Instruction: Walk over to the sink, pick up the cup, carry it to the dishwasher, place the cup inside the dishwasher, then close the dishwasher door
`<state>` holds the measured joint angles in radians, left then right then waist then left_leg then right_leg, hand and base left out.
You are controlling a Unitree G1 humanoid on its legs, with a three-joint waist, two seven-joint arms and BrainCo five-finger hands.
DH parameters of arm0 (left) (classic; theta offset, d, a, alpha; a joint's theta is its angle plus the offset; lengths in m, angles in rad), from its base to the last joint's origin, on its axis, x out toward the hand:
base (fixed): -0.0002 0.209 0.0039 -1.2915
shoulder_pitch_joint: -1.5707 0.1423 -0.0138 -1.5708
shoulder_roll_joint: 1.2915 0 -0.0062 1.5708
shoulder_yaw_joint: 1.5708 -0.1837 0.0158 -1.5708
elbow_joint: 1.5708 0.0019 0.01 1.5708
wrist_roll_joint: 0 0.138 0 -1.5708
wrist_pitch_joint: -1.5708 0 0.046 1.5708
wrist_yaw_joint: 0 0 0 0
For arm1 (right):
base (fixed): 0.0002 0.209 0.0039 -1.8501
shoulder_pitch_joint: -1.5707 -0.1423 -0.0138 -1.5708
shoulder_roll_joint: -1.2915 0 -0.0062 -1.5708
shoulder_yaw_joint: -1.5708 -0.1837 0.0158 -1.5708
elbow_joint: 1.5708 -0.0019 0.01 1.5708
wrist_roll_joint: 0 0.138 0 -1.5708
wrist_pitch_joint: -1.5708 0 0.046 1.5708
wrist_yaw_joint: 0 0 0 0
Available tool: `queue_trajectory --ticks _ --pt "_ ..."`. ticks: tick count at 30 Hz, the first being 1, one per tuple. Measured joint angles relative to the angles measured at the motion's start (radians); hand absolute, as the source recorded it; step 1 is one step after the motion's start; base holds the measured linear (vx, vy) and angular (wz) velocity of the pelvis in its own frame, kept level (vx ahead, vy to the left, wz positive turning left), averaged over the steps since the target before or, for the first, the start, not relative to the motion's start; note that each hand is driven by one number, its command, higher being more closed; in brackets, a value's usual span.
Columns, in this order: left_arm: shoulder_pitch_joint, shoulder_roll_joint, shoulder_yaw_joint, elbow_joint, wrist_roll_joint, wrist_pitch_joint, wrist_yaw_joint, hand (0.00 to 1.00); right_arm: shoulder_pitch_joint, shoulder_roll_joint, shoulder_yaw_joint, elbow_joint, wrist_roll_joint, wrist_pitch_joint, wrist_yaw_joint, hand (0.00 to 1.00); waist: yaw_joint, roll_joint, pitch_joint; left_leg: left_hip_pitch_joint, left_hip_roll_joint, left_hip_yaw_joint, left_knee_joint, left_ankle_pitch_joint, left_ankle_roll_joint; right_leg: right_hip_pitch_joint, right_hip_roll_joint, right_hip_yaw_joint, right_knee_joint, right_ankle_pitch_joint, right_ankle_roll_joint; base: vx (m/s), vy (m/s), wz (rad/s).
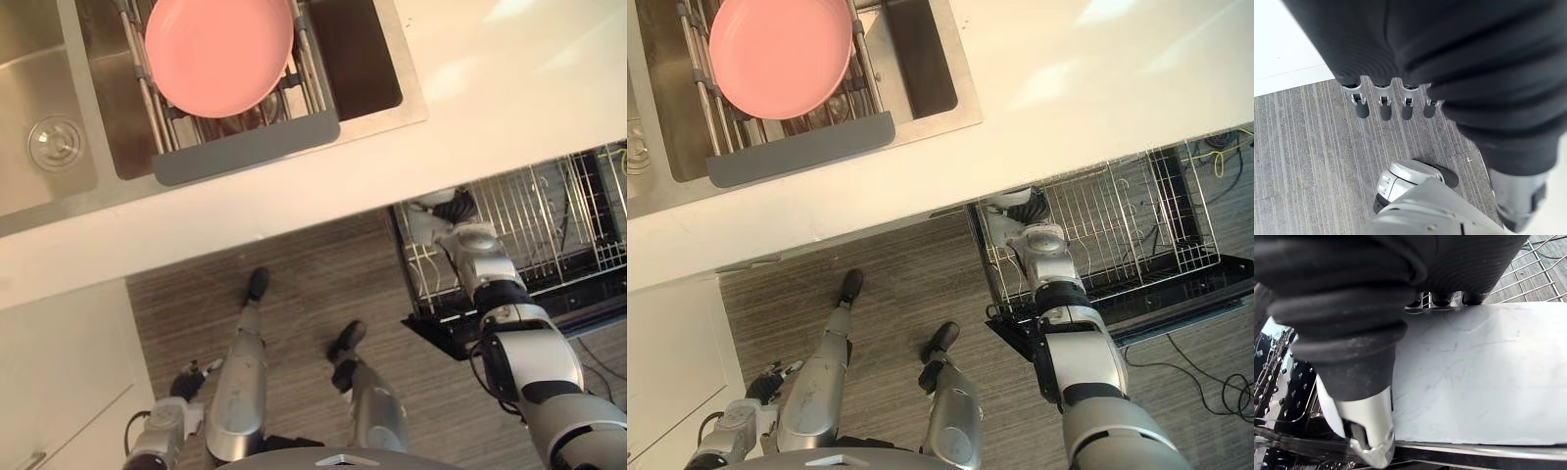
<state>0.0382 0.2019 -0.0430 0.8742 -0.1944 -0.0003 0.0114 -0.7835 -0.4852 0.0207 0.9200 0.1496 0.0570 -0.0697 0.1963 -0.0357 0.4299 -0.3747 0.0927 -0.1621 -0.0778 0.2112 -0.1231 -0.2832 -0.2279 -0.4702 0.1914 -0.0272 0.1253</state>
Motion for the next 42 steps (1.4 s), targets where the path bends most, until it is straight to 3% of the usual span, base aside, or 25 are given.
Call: queue_trajectory --ticks 3,11,15,18,20,23,27,30,32,34,36,38,42 --pt "0.000 -0.001 -0.009 -0.001 0.000 0.000 0.001 0.00 -0.005 -0.005 0.017 0.001 0.003 0.026 0.056 0.00 -0.008 0.000 0.000 0.000 0.011 0.058 0.000 0.002 0.003 0.000 -0.006 -0.004 0.011 -0.007 0.004 -0.04 -0.014 0.03" --pt "0.000 -0.001 -0.021 -0.019 0.005 0.023 0.020 0.00 -0.005 0.002 0.013 0.002 0.121 0.031 0.011 0.00 -0.010 0.000 0.000 0.015 0.008 0.080 0.001 0.005 0.006 0.004 -0.013 0.008 0.014 -0.009 0.006 -0.01 -0.014 -0.03" --pt "0.001 -0.006 -0.015 -0.016 0.044 0.061 0.051 0.00 0.011 0.019 -0.022 -0.023 0.172 -0.023 -0.056 0.00 -0.019 0.000 0.000 0.081 0.015 0.111 0.001 -0.003 0.004 0.053 -0.008 0.031 0.006 -0.008 0.006 -0.02 -0.035 -0.16" --pt "0.011 -0.018 0.006 0.003 0.082 0.089 0.051 0.00 0.085 0.052 -0.080 -0.163 0.220 -0.082 -0.119 0.00 -0.024 0.000 -0.011 0.157 0.027 0.149 0.001 -0.022 0.000 0.111 0.007 0.066 -0.012 -0.006 0.004 -0.03 -0.036 -0.34" --pt "0.040 -0.027 0.026 0.023 0.116 0.128 0.049 0.00 0.177 0.083 -0.124 -0.284 0.239 -0.117 -0.162 0.00 -0.049 -0.001 -0.086 0.172 0.038 0.169 0.001 -0.029 -0.003 0.117 0.025 0.081 -0.032 0.001 0.001 0.00 -0.031 -0.30" --pt "0.066 -0.027 0.036 0.049 0.122 0.168 0.044 0.00 0.284 0.110 -0.188 -0.337 0.242 -0.129 -0.196 0.00 -0.075 -0.004 -0.140 0.223 0.047 0.182 0.001 -0.044 -0.010 0.171 0.043 0.097 -0.060 0.004 0.001 0.04 -0.039 -0.15" --pt "0.147 -0.031 0.056 0.068 0.127 0.213 0.039 0.00 0.508 0.171 -0.287 -0.540 0.249 -0.198 -0.223 0.00 -0.124 0.002 -0.259 0.289 0.060 0.203 0.001 -0.069 -0.018 0.241 0.068 0.111 -0.111 0.010 0.002 0.05 -0.043 -0.16" --pt "0.178 -0.054 0.107 0.082 0.160 0.234 0.038 0.00 0.656 0.229 -0.370 -0.801 0.234 -0.252 -0.208 0.00 -0.166 0.019 -0.299 0.323 0.069 0.209 -0.005 -0.075 -0.019 0.294 0.080 0.098 -0.142 0.011 0.000 0.01 -0.035 0.04" --pt "0.186 -0.065 0.142 0.090 0.160 0.243 0.033 0.00 0.732 0.278 -0.426 -0.927 0.183 -0.292 -0.201 0.00 -0.198 0.021 -0.318 0.322 0.092 0.305 -0.006 -0.095 -0.004 0.334 0.078 0.059 -0.169 0.017 0.002 -0.03 -0.005 0.57" --pt "0.186 -0.085 0.199 0.095 0.202 0.263 0.026 0.00 0.819 0.325 -0.477 -1.084 0.161 -0.342 -0.197 0.00 -0.236 0.022 -0.328 0.322 0.125 0.489 0.013 -0.050 0.049 0.385 0.062 -0.029 -0.181 0.020 0.012 0.04 0.025 1.05" --pt "0.188 -0.106 0.225 0.094 0.251 0.274 0.024 0.00 0.831 0.337 -0.462 -1.140 0.171 -0.363 -0.164 0.00 -0.231 0.027 -0.336 0.322 0.119 0.493 0.027 -0.025 0.033 0.390 0.055 -0.036 -0.170 0.018 0.017 0.02 0.062 0.43" --pt "0.191 -0.115 0.261 0.089 0.267 0.283 0.035 0.00 0.815 0.360 -0.391 -1.196 0.218 -0.388 -0.087 0.00 -0.214 0.020 -0.340 0.326 0.103 0.496 0.029 -0.034 0.042 0.391 0.037 -0.029 -0.170 0.025 0.029 -0.05 0.080 0.02" --pt "0.206 -0.124 0.290 0.115 0.141 0.317 0.072 0.00 0.760 0.368 -0.272 -1.205 0.394 -0.366 0.092 0.00 -0.195 0.019 -0.344 0.386 0.071 0.521 0.006 -0.049 0.030 0.421 0.008 0.000 -0.191 0.028 0.042 -0.07 0.082 -0.16"
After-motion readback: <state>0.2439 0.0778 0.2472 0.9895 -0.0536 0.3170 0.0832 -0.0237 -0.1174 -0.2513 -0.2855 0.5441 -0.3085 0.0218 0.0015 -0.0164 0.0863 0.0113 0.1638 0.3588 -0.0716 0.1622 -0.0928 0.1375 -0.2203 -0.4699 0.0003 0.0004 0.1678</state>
